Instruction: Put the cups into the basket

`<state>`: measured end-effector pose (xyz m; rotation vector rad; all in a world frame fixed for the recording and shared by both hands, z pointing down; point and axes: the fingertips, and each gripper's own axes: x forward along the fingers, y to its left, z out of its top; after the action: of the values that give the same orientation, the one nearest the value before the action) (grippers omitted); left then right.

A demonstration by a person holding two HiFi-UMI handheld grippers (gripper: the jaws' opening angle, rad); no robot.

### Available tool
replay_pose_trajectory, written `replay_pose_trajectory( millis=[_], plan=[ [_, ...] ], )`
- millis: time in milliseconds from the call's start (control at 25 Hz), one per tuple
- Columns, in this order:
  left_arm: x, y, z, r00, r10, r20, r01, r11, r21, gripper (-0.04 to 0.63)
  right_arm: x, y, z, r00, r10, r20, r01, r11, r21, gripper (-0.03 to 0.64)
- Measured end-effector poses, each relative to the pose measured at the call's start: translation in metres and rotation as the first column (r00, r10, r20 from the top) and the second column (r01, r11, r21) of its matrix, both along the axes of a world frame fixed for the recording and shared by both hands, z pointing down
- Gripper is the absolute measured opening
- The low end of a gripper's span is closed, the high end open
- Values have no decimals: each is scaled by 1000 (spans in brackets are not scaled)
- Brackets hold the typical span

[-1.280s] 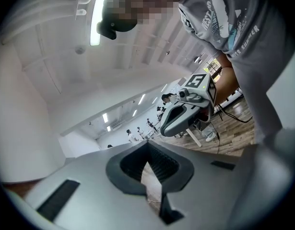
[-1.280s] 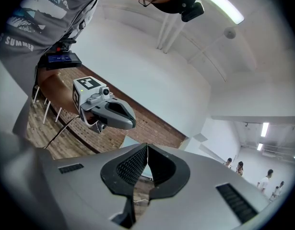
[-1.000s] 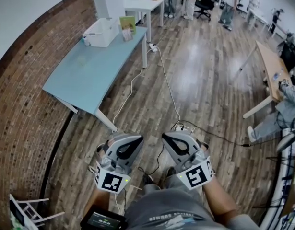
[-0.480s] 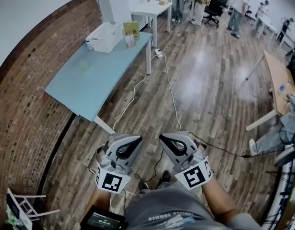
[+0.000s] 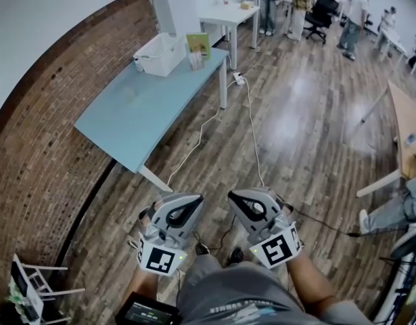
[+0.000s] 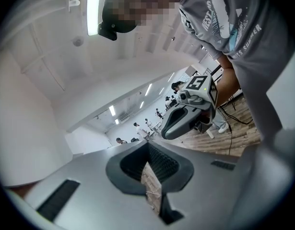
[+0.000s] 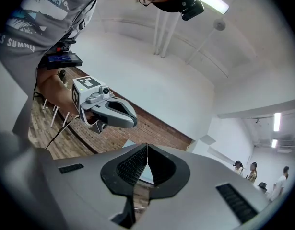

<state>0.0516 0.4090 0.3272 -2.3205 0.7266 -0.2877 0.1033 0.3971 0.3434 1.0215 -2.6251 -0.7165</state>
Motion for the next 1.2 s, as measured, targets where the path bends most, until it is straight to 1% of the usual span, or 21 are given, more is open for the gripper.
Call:
replay_pose_trajectory(
  millis=[280,600,960,1120,1200],
  plan=[
    [-6,-22,7,1000,2,-6,-2,1000,-14,-2,-6,-20,8,1000,7,2,-7,1000,-17,14],
    [-17,-58,3,999,53,-8,-53,999,-7,-2,-17,-55,6,998,58,4,-58,998,-18,14],
    [-48,-111,1,996,87,-25,-87,996,-5,-2,-49,-105,5,996,88,-13,-88,996,-19,14],
    [-66,-130,-2,993,107,-43,-107,994,4,-2,-71,-125,1,995,99,-24,-99,995,-3,14],
    [-71,-137,-2,990,124,-65,-124,992,12,-2,-78,-131,-1,994,106,-32,-106,994,3,14]
  ],
)
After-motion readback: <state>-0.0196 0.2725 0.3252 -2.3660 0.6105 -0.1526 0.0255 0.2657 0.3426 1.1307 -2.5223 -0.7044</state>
